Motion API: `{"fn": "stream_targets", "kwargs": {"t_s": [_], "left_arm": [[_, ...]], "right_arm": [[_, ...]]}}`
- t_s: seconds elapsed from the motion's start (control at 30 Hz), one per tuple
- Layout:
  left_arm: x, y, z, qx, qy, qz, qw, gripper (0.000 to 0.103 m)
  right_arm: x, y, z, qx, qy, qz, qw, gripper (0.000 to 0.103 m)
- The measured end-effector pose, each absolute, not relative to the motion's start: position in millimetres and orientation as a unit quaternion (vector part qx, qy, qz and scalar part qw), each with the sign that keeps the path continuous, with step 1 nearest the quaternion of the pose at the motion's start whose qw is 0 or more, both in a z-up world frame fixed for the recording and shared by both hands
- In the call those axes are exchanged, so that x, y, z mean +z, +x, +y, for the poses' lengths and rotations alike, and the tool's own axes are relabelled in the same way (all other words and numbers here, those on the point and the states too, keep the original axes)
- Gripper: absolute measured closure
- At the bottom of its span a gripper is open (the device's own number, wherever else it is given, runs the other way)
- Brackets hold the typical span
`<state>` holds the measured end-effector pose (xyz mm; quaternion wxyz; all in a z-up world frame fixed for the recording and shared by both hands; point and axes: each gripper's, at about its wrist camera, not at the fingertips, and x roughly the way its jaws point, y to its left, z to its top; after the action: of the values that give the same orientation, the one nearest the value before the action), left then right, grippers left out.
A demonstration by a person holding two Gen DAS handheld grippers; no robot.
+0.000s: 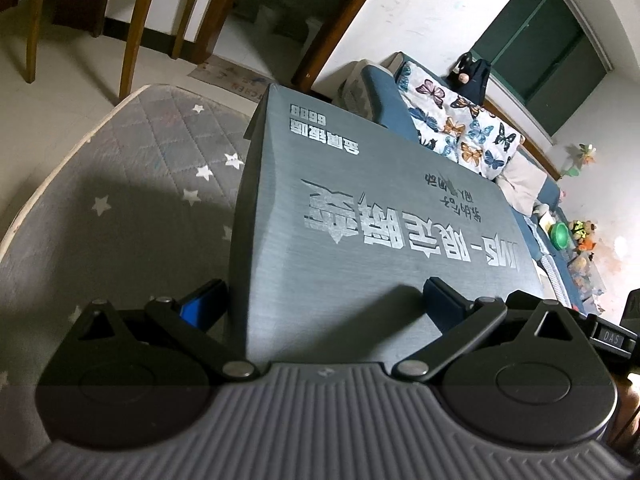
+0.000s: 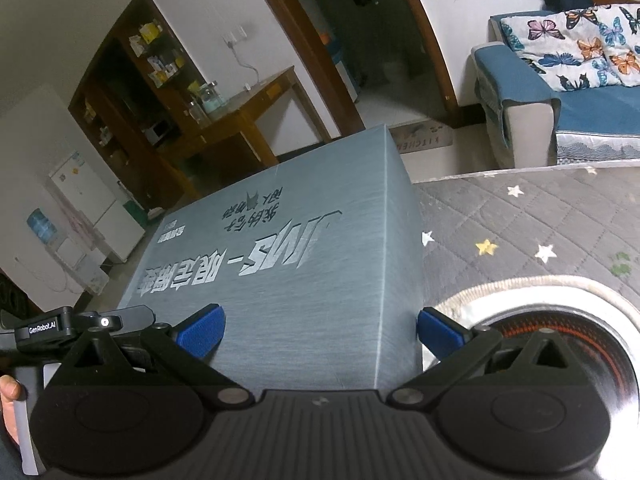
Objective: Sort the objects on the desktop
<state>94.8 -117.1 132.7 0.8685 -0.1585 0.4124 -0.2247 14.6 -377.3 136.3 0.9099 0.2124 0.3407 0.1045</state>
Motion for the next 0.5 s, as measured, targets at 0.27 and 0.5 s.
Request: {"fn": "stream_targets", "kwargs": {"t_s": [0.27, 0.5], "left_arm": [[146.9, 48.0, -97.0, -0.229, -0.159, 0.406, 0.87, 0.0], [149.4, 2.2, -70.7, -0.225, -0.147, 0.408, 0.873, 0.0]], "right_arm": [[147.0, -31.5, -366.7, 0.103, 0.209, 0.331, 0.914, 0.0], [137.1, -68.6, -359.6, 0.106, 0.219, 0.332, 0.911, 0.0]]}}
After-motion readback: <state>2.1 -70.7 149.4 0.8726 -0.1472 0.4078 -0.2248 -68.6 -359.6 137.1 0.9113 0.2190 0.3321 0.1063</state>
